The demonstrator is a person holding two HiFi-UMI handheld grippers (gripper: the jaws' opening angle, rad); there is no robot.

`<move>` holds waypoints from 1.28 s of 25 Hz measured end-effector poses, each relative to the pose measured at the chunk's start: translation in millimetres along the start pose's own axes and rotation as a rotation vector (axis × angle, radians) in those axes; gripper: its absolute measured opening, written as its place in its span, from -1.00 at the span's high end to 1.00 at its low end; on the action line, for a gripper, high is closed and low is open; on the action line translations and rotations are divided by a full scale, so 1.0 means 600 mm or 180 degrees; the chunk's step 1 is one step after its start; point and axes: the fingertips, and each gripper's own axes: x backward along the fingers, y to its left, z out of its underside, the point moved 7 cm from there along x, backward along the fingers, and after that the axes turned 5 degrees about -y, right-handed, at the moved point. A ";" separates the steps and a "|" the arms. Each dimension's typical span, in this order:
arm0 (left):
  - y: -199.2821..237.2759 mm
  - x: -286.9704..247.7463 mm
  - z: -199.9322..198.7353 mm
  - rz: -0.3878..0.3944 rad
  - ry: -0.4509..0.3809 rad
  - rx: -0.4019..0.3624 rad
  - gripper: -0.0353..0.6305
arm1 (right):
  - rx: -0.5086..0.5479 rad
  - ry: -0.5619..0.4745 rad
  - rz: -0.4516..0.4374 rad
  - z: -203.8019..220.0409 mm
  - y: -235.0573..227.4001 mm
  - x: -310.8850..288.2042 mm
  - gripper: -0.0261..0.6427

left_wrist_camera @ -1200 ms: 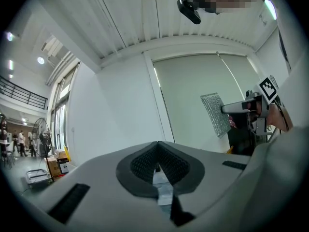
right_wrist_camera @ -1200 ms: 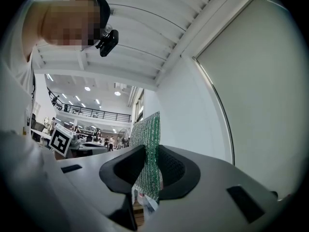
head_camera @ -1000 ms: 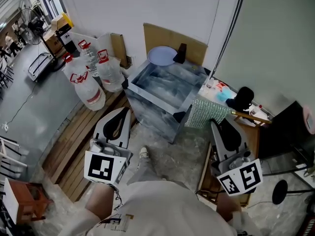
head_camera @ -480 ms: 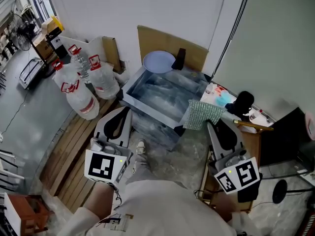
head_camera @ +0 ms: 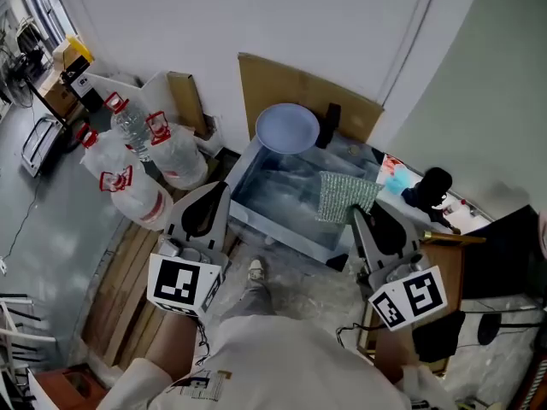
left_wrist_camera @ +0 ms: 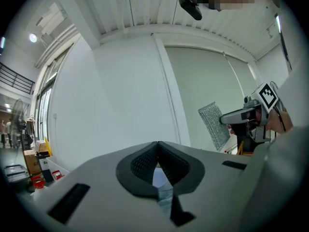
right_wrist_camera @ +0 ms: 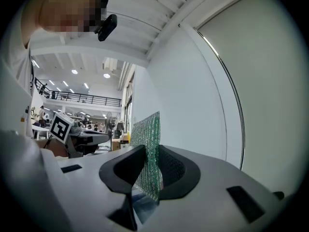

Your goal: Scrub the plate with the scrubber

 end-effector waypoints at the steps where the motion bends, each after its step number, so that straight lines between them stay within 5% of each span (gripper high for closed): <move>1: 0.024 -0.020 0.007 0.0030 0.0007 0.0008 0.84 | 0.0006 0.0020 0.0031 0.001 -0.003 -0.028 0.59; 15: 0.244 -0.229 0.109 0.0510 0.0195 0.0164 0.84 | 0.0020 0.0399 0.0459 0.043 -0.034 -0.302 0.59; 23: 0.261 -0.262 0.148 0.0546 0.0351 0.0332 0.84 | -0.0093 0.0641 0.0512 0.081 -0.065 -0.346 0.59; 32: 0.246 -0.324 0.188 0.0484 0.0592 0.0395 0.84 | -0.0129 0.0844 0.0241 0.128 -0.096 -0.418 0.59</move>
